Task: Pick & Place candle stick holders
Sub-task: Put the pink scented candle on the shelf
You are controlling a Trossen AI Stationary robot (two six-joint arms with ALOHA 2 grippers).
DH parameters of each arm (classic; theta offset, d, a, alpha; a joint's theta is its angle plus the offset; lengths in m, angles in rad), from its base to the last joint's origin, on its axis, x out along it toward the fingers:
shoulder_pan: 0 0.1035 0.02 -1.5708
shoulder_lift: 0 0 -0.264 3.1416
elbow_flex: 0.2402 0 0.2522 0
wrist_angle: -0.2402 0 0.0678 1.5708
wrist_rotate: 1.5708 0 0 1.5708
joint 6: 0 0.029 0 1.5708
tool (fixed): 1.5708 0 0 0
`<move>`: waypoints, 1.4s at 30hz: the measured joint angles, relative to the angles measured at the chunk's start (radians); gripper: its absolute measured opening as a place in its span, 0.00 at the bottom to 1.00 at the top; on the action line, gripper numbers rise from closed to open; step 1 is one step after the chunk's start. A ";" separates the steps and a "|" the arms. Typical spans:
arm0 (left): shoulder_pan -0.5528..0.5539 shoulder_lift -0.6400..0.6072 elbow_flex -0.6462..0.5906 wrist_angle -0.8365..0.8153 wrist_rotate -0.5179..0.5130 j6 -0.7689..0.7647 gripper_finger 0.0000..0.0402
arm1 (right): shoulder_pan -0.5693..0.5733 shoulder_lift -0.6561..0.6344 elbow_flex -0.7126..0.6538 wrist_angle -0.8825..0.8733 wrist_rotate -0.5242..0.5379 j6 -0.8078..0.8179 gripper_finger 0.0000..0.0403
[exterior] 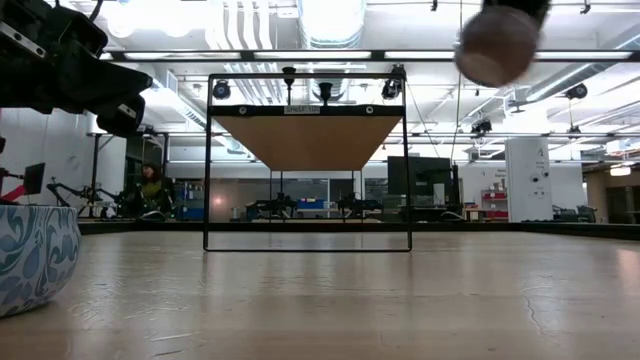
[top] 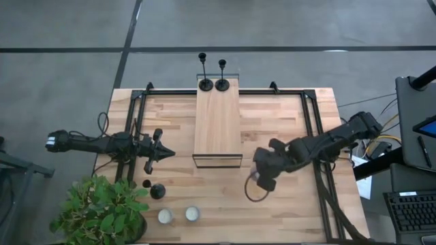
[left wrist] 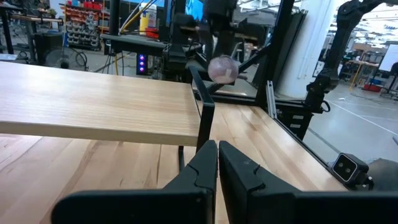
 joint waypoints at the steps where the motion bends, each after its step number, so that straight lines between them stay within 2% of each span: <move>1: 0.000 0.000 0.000 0.000 0.000 0.000 0.04 | -0.014 0.000 0.010 0.000 0.008 -0.017 0.02; 8: 0.000 0.000 0.000 0.000 0.000 0.000 0.04 | -0.122 0.000 0.070 0.002 0.076 -0.127 0.02; 17: 0.000 0.000 0.000 0.000 0.000 0.000 0.04 | -0.250 0.000 0.158 0.048 0.075 -0.288 0.02; 22: 0.000 0.000 0.000 0.000 0.000 0.000 0.04 | -0.328 0.000 0.166 0.055 0.073 -0.320 0.02; 26: 0.000 0.000 0.000 0.000 0.000 0.000 0.04 | -0.382 0.000 0.165 0.098 0.026 -0.314 0.02; 30: 0.000 0.000 0.000 0.000 0.000 0.000 0.04 | -0.405 0.021 0.164 0.160 0.016 -0.287 0.02; 37: 0.000 0.001 0.000 -0.001 0.000 0.000 0.04 | -0.404 0.130 0.170 0.168 -0.044 -0.284 0.02; 42: 0.000 0.003 0.000 0.000 0.000 0.000 0.04 | -0.409 0.155 0.170 0.158 -0.084 -0.283 0.02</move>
